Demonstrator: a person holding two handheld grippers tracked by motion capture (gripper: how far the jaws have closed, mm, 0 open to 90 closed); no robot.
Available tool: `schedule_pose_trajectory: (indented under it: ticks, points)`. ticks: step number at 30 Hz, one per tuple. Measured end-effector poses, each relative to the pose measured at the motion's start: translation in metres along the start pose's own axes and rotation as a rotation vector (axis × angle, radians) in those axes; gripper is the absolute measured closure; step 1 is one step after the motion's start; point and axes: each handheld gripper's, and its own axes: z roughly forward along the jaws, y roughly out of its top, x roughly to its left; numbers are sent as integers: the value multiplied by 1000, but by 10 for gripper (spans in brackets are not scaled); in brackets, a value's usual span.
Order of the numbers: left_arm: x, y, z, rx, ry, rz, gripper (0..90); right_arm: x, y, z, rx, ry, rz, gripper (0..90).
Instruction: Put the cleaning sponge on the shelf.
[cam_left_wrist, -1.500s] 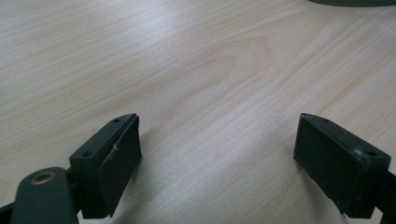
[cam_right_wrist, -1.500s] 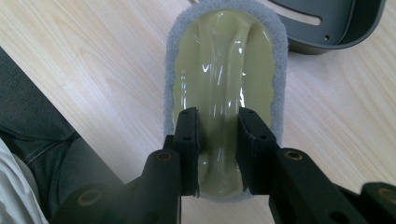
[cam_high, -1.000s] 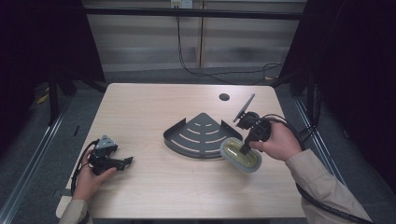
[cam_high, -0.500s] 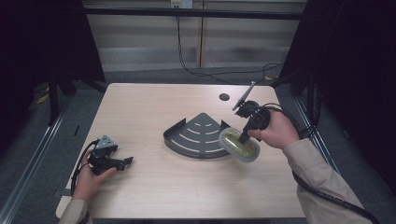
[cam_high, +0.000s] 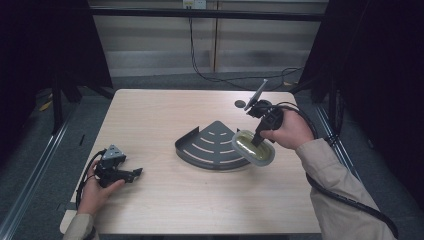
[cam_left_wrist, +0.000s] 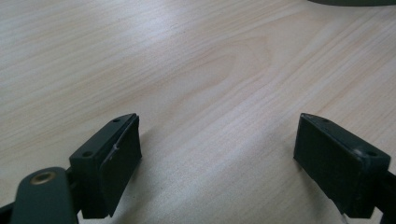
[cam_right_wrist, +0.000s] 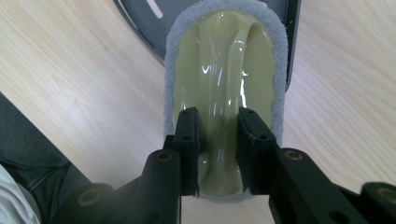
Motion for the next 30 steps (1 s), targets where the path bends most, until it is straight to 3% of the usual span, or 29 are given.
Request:
schedule_pose_trajectory:
  ticks: [12,30]
  points:
    - [0,0,0,4,-3,1,144,-8,19,1,0,-13,21,713]
    - [0,0,0,3,-4,2,144,-20,36,16,-12,-17,45,713]
